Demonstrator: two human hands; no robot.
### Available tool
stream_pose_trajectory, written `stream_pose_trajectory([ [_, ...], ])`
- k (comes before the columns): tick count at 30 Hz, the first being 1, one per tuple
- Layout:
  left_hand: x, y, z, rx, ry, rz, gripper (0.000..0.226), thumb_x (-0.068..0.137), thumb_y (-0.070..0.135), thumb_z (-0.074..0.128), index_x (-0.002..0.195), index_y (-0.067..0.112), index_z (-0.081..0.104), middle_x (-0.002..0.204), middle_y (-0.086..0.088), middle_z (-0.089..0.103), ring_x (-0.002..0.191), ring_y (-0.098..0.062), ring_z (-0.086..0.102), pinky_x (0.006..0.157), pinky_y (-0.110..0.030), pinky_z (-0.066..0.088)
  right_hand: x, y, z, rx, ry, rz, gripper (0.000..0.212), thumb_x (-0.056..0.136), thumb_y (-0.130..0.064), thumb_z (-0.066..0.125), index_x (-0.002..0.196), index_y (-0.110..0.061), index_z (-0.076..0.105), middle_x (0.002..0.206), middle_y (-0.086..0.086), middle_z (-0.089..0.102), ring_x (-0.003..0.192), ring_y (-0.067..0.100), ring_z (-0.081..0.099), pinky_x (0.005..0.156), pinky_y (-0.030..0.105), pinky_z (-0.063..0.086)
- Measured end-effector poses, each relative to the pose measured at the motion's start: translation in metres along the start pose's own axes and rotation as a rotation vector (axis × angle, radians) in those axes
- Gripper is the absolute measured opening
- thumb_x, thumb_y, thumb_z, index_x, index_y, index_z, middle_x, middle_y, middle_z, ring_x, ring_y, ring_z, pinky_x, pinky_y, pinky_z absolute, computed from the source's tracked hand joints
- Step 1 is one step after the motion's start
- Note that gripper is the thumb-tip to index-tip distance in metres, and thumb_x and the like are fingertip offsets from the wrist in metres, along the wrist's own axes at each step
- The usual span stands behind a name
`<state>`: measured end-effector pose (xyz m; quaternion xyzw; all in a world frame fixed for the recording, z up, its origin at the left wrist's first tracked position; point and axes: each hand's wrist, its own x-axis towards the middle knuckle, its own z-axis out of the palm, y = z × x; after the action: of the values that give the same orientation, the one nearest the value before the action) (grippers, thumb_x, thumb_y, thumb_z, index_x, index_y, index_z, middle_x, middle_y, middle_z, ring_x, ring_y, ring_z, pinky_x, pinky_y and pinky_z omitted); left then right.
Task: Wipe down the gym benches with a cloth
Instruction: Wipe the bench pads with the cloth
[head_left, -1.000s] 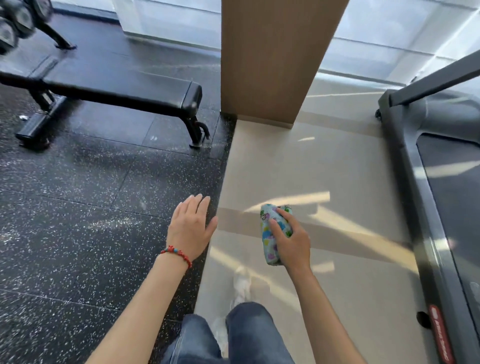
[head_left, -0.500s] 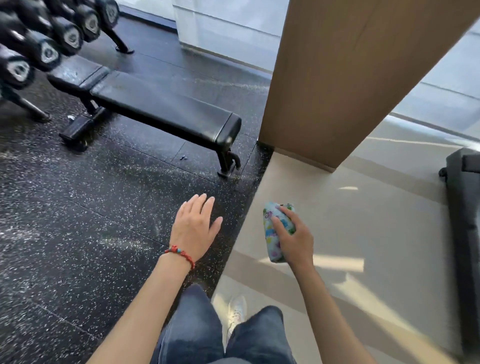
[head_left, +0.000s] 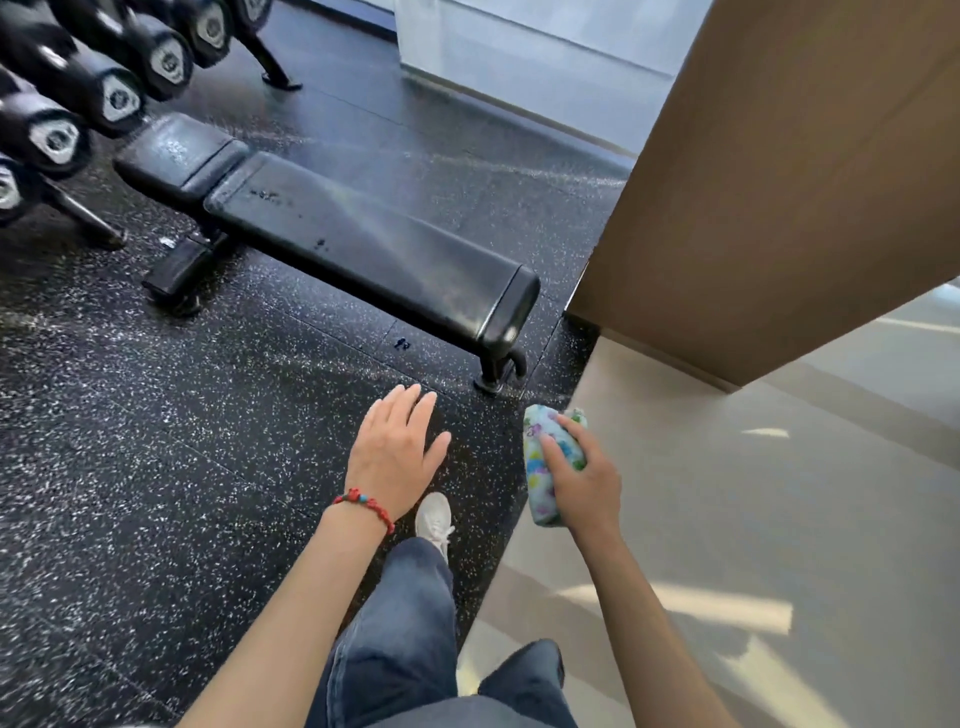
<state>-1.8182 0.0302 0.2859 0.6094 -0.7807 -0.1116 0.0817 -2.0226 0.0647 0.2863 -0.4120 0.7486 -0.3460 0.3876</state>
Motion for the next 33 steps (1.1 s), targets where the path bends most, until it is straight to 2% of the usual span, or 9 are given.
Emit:
stream_pose_trajectory([
  [3,0.048,-0.024,-0.009,-0.010,-0.014,0.049,0.054,0.087,0.038,0.038,0.115,-0.002,0.062,0.115,-0.022,0.063,0.108,-0.038,0.060,0.090,-0.052,0.049,0.038,-0.028,0.021,0.022,0.038,0.052,0.028,0.088,-0.024,0.061,0.116,-0.024,0.061,0.091,-0.003,0.060,0.066,-0.006,0.052,0.054,-0.001,0.038],
  [9,0.130,-0.050,-0.008,0.001,-0.033,0.098,0.054,0.088,0.037,0.037,0.115,-0.002,0.062,0.115,-0.021,0.063,0.109,-0.037,0.059,0.092,-0.050,0.046,0.104,-0.051,0.049,0.051,0.087,0.105,0.026,0.087,-0.023,0.062,0.113,-0.026,0.062,0.090,-0.006,0.062,0.069,-0.001,0.057,0.059,0.005,0.043],
  [16,0.212,-0.065,0.036,-0.015,-0.056,0.107,0.052,0.088,0.035,0.038,0.115,-0.003,0.062,0.116,-0.021,0.063,0.111,-0.037,0.059,0.094,-0.050,0.045,0.192,-0.035,0.075,0.114,0.136,0.180,0.029,0.085,-0.026,0.064,0.115,-0.026,0.063,0.089,-0.005,0.066,0.074,0.000,0.063,0.061,0.004,0.045],
  [20,0.263,-0.070,0.074,-0.029,-0.068,0.121,0.050,0.089,0.034,0.040,0.117,-0.002,0.061,0.120,-0.020,0.061,0.115,-0.036,0.056,0.096,-0.049,0.045,0.243,-0.013,0.094,0.175,0.116,0.219,0.028,0.086,-0.026,0.064,0.114,-0.030,0.062,0.101,-0.010,0.065,0.081,-0.014,0.059,0.070,0.003,0.045],
  [23,0.295,-0.074,0.109,-0.040,-0.039,0.136,0.046,0.091,0.031,0.041,0.118,-0.002,0.060,0.123,-0.020,0.059,0.117,-0.036,0.054,0.100,-0.045,0.042,0.280,0.008,0.113,0.130,0.147,0.207,0.036,0.081,-0.044,0.060,0.115,-0.034,0.061,0.113,-0.008,0.065,0.100,0.006,0.062,0.089,0.033,0.051],
  [24,0.304,-0.076,0.122,-0.043,-0.027,0.151,0.045,0.092,0.030,0.041,0.118,-0.002,0.060,0.123,-0.020,0.059,0.117,-0.036,0.054,0.101,-0.045,0.041,0.293,0.015,0.119,0.116,0.155,0.207,0.039,0.079,-0.049,0.058,0.116,-0.036,0.060,0.114,-0.007,0.065,0.102,0.011,0.062,0.088,0.039,0.052],
  [26,0.319,-0.083,0.152,-0.054,-0.023,0.176,0.045,0.096,0.030,0.037,0.118,-0.002,0.060,0.123,-0.021,0.059,0.117,-0.036,0.054,0.100,-0.046,0.043,0.319,0.033,0.135,0.091,0.168,0.219,0.043,0.078,-0.056,0.055,0.117,-0.038,0.058,0.116,-0.006,0.064,0.101,0.013,0.063,0.085,0.042,0.053],
  [29,0.340,-0.098,0.200,-0.061,-0.034,0.177,0.046,0.098,0.030,0.035,0.119,-0.003,0.059,0.124,-0.021,0.059,0.118,-0.035,0.053,0.097,-0.049,0.045,0.357,0.058,0.159,0.067,0.179,0.214,0.043,0.080,-0.054,0.055,0.118,-0.035,0.058,0.114,-0.009,0.063,0.100,0.010,0.062,0.085,0.038,0.053],
  [33,0.366,-0.119,0.265,-0.094,-0.038,0.196,0.044,0.094,0.028,0.041,0.119,-0.003,0.060,0.126,-0.020,0.058,0.121,-0.034,0.047,0.102,-0.047,0.036,0.400,0.097,0.197,-0.001,0.198,0.181,0.035,0.087,-0.027,0.063,0.121,-0.024,0.059,0.105,-0.015,0.055,0.095,0.003,0.055,0.083,0.009,0.041],
])
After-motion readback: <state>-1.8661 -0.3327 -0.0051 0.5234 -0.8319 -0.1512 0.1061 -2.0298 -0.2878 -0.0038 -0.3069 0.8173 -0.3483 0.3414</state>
